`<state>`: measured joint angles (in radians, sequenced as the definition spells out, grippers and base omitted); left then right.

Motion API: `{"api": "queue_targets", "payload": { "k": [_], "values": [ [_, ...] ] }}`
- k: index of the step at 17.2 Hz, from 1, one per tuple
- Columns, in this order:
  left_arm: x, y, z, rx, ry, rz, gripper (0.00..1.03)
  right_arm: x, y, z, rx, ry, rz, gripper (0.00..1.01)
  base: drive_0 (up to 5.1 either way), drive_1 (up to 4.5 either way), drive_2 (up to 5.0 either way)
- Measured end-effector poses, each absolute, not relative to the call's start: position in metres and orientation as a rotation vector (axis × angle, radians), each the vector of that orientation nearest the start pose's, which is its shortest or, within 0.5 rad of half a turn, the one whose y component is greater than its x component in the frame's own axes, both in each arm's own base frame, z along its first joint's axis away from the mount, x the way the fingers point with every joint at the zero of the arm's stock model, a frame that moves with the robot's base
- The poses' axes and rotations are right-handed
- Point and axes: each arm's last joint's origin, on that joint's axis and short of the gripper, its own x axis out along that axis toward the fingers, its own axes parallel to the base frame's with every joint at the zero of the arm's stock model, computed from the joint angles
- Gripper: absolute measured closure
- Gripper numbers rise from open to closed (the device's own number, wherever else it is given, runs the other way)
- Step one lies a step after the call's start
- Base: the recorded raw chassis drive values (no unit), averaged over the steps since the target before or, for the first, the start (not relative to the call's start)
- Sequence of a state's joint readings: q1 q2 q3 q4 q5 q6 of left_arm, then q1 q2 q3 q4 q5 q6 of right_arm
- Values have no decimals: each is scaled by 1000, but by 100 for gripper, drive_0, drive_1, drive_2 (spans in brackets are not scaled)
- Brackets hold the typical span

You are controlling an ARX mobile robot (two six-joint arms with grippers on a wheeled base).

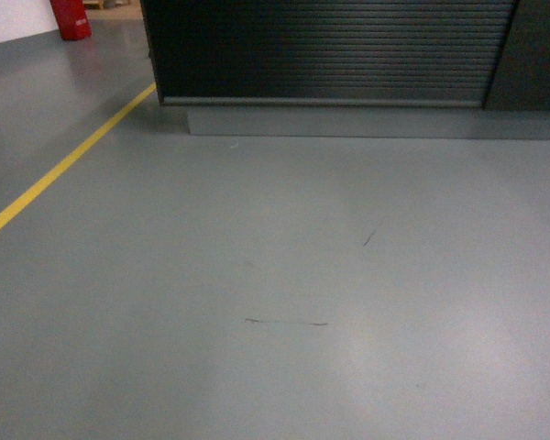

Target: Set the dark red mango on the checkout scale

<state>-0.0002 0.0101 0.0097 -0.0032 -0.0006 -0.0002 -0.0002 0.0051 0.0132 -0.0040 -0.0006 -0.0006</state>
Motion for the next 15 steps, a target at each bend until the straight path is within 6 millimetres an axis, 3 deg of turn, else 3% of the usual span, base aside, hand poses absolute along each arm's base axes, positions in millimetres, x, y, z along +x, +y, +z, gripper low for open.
{"api": "queue_targets", "payload": {
  "k": [15],
  "values": [
    [98, 0, 166, 0, 4, 0, 5, 97, 0, 167, -1, -4, 0, 3, -6, 427, -440]
  ]
}}
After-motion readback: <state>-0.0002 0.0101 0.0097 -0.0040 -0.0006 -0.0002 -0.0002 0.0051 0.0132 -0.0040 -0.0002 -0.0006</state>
